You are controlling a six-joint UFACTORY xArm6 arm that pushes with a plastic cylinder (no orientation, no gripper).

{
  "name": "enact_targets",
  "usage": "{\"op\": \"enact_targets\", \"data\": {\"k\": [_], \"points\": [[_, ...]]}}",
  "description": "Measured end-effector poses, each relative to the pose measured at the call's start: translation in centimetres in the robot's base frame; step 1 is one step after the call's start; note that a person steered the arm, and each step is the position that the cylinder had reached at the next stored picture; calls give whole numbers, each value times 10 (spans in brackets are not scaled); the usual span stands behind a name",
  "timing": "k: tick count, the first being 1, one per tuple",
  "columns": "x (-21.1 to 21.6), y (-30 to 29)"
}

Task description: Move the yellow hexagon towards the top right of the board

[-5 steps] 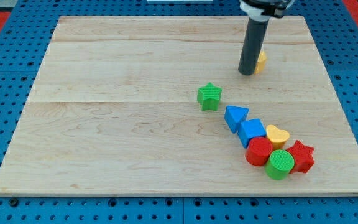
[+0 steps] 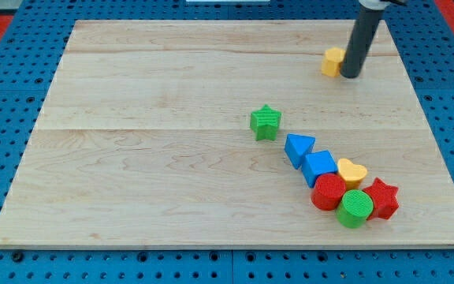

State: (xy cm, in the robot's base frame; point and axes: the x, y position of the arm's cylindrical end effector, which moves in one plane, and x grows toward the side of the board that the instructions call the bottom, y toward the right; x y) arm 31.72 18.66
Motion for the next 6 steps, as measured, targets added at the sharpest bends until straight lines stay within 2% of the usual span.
{"op": "enact_targets", "data": {"k": [1,2,3,5,6], "points": [[-23,-49],[-25,-61],[-32,-100],[-42,-35],[-63,-31]]}}
